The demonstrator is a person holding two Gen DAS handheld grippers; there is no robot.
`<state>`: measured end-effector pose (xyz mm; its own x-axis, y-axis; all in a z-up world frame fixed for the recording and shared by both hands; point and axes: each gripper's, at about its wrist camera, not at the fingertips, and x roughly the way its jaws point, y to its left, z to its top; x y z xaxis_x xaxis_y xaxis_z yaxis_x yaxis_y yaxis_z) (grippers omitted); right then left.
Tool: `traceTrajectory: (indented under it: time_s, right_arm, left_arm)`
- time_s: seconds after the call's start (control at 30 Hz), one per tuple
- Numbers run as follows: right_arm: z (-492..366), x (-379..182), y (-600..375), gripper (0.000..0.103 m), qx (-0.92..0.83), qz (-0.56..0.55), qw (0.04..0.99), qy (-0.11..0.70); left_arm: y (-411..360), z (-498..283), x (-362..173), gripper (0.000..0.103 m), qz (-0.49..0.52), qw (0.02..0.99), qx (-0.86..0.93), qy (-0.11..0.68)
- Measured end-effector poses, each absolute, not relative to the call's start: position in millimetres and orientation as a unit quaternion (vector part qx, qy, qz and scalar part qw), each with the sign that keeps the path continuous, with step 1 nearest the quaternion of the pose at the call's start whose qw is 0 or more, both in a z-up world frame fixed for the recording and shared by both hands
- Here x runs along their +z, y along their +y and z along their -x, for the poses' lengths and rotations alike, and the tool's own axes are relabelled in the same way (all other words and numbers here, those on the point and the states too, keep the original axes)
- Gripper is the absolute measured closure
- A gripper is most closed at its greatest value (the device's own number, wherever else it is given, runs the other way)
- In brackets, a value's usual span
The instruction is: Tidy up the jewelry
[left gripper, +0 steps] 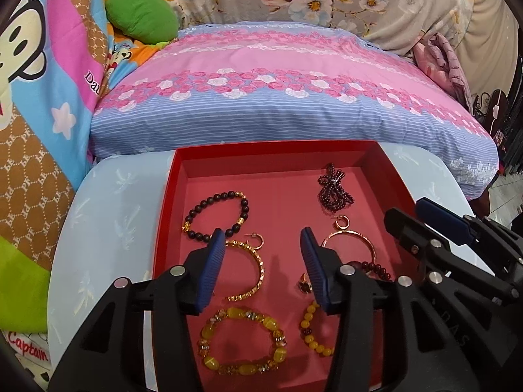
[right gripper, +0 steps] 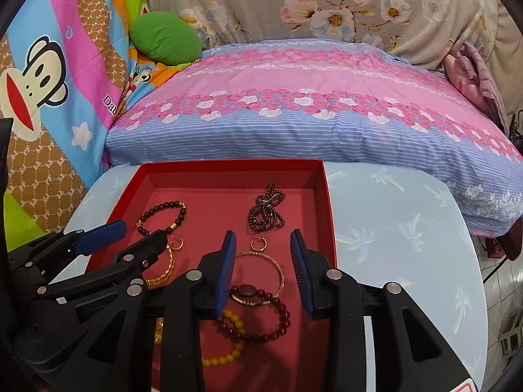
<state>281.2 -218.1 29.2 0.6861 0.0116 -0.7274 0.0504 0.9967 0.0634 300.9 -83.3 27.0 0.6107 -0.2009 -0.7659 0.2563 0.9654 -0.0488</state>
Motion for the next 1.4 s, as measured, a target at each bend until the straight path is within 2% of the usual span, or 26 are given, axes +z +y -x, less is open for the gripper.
traceTrajectory:
  time_s: [0.4,0.57,0.8,1.0,1.1,1.23,1.4]
  right_arm:
    - [-237.7,40.1,-219.5,0.049,-0.016,-0.045,0.921,0.386]
    - [-222.3,43.8,-220.4,0.043,-0.014,-0.052,0.922,0.384]
    - [-201.0,47.7,-215.7,0.042,-0.017,-0.047,0.923,0.381]
    - [-183.2,48.3,-212.4,0.036,-0.020,-0.043,0.925,0.377]
    - [-174.7,47.6,-212.4,0.031,-0.024,-0.043,0.925,0.377]
    - [-166.4,45.4,-214.9,0.019,-0.030,-0.048,0.923,0.381]
    - [-157.1,42.8,-213.9,0.019,-0.032,-0.043,0.924,0.379]
  left_arm:
    - [-71.6,-260.2,40.0,0.050,-0.025,0.904,-0.121,0.410]
    - [-65.3,-244.8,45.4,0.043,-0.020,0.907,-0.114,0.404]
    - [-60.7,-223.8,49.5,0.041,-0.024,0.910,-0.109,0.399]
    - [-53.8,-207.5,49.3,0.038,-0.020,0.910,-0.106,0.401]
    - [-50.2,-199.2,48.6,0.038,-0.018,0.909,-0.106,0.402]
    - [-45.9,-190.6,47.4,0.038,-0.016,0.908,-0.104,0.405]
    - [-45.1,-181.1,45.2,0.038,-0.015,0.907,-0.104,0.408]
